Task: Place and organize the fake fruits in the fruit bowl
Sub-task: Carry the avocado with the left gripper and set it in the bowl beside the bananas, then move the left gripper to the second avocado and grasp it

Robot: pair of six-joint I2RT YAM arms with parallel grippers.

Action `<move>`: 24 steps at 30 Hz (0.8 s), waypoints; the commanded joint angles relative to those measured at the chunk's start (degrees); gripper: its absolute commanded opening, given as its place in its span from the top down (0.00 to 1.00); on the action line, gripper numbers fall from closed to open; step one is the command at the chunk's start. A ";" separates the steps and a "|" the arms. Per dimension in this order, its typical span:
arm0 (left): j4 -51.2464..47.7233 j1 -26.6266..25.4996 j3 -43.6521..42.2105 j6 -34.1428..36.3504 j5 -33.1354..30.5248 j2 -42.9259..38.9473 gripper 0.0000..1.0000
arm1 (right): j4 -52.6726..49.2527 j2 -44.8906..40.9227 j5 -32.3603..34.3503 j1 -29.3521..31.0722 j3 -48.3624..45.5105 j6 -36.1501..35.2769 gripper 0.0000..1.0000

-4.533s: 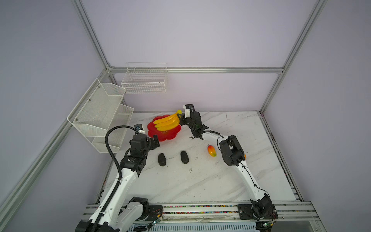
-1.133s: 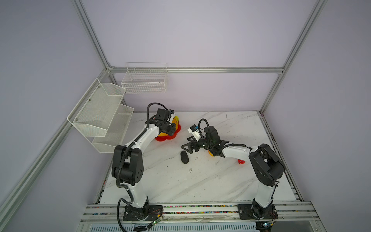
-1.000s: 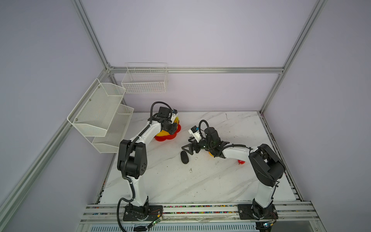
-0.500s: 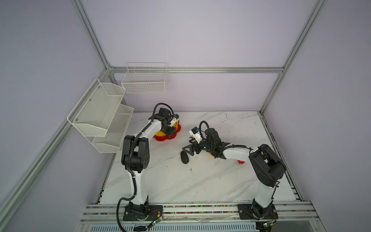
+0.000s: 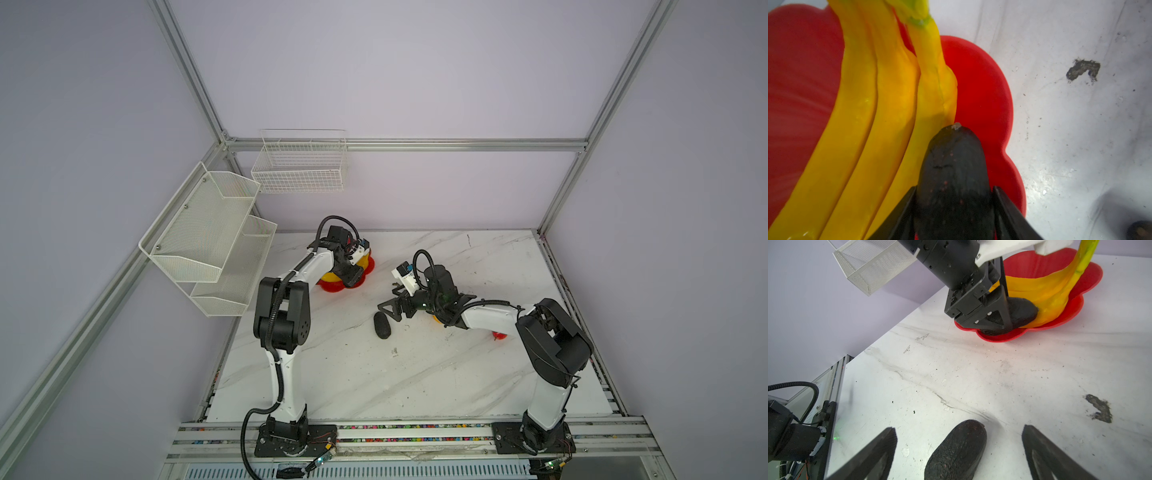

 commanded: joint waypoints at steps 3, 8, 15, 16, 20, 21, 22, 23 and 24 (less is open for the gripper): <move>2.49 0.60 3.78 -0.15 2.32 -1.65 0.36 | 0.52 -1.37 0.40 0.37 0.03 -0.42 0.03; 4.08 0.68 2.16 -1.81 3.13 -4.74 0.33 | 1.23 -1.35 0.41 0.33 -0.37 0.50 0.03; 5.85 -3.27 -10.28 -15.47 0.37 -17.90 0.31 | 0.50 -5.08 2.89 0.24 -6.25 1.73 0.03; 5.38 -4.72 -12.83 -18.55 -0.58 -19.86 0.31 | 0.04 -5.66 3.08 0.24 -7.42 2.07 0.03; 3.56 -11.22 -23.06 -32.59 -2.43 -26.38 0.31 | -0.61 -9.02 3.06 0.06 -11.94 2.44 0.03; 3.62 -13.10 -25.48 -36.15 -3.21 -27.95 0.31 | -0.73 -10.12 3.11 -0.03 -12.94 2.39 0.03; 3.92 -14.75 -27.70 -39.60 -3.18 -28.91 0.31 | -0.99 -11.00 3.06 -0.03 -13.66 2.33 0.03; 4.64 -16.82 -29.63 -42.44 -3.10 -29.78 0.31 | -1.35 -11.91 3.04 -0.04 -14.42 2.08 0.03; 5.56 -18.94 -30.97 -44.66 -3.62 -30.27 0.30 | -1.77 -12.55 3.08 -0.03 -15.01 1.71 0.03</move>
